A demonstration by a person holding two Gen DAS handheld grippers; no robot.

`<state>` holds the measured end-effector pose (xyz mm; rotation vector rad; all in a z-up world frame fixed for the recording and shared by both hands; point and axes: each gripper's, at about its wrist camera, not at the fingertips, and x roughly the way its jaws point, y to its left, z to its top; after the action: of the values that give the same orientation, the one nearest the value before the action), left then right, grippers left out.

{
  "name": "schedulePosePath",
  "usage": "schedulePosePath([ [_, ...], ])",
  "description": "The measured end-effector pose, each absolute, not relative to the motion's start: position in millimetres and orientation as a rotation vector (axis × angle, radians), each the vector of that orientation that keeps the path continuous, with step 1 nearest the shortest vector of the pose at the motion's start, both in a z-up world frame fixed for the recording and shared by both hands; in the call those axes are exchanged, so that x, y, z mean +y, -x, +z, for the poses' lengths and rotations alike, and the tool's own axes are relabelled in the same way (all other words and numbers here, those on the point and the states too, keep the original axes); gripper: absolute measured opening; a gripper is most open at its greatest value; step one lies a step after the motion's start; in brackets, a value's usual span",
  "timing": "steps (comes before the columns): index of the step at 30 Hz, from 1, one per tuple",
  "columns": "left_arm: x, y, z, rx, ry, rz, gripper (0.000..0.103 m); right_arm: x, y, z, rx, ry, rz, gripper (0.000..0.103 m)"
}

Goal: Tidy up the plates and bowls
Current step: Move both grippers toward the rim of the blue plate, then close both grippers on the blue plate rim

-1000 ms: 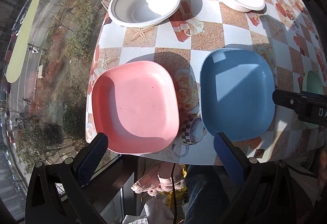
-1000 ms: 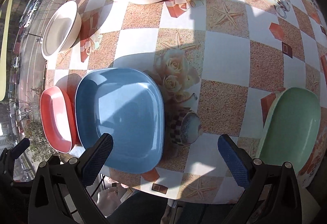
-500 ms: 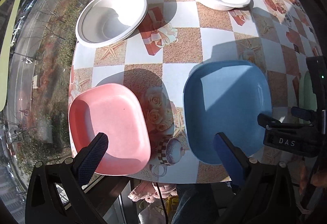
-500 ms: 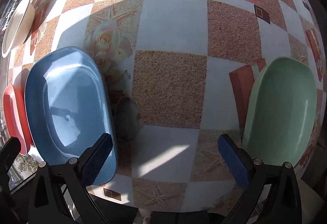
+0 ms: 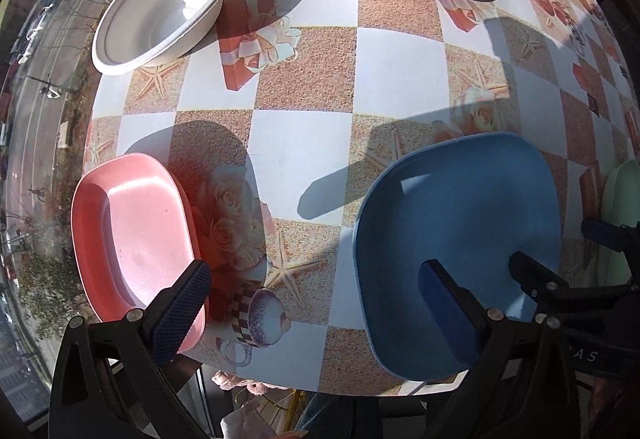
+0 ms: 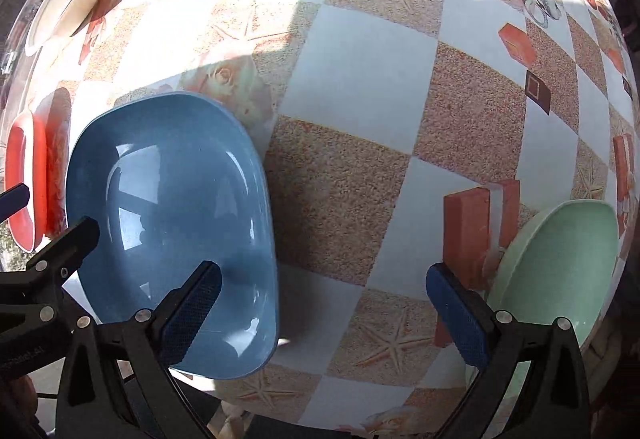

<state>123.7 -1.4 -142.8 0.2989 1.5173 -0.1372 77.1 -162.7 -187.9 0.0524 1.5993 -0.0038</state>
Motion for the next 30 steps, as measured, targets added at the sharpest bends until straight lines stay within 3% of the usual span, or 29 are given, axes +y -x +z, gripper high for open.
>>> schedulePosePath([
  [8,10.5,-127.5,-169.6,1.644,-0.202,-0.062,0.099,-156.8,-81.6,-178.4,1.591,-0.039,-0.018,0.103],
  [10,8.9,-128.2,-168.6,1.642,-0.203,-0.070,0.094,-153.6,-80.3,-178.3,1.610,-0.059,-0.027,0.101],
  [11,6.6,-128.3,-167.3,1.640,-0.205,-0.088,0.091,-154.6,-73.7,-172.9,1.605,-0.060,-0.032,0.095],
  [13,2.5,-125.2,-162.8,1.646,-0.179,-0.138,0.073,-144.9,-54.2,-164.9,1.591,-0.056,-0.023,0.083],
  [16,-18.5,-128.2,-163.5,1.666,-0.160,-0.201,0.047,-135.2,-43.2,-155.7,1.586,-0.059,-0.007,0.053],
  [17,-25.4,-129.5,-163.1,1.673,-0.178,-0.225,0.042,-131.0,-41.4,-153.9,1.585,-0.061,0.000,0.038],
  [18,-35.3,-128.0,-163.4,1.681,-0.194,-0.257,0.030,-128.1,-40.7,-153.2,1.587,-0.071,0.008,0.027],
  [21,-52.4,-120.6,-162.5,1.677,-0.289,-0.286,0.028,-129.7,-35.4,-153.3,1.620,-0.143,-0.016,0.021],
  [30,-74.6,-130.2,-137.7,1.597,-0.390,-0.361,0.028,-122.8,-13.8,-146.2,1.697,-0.284,0.024,0.020],
])
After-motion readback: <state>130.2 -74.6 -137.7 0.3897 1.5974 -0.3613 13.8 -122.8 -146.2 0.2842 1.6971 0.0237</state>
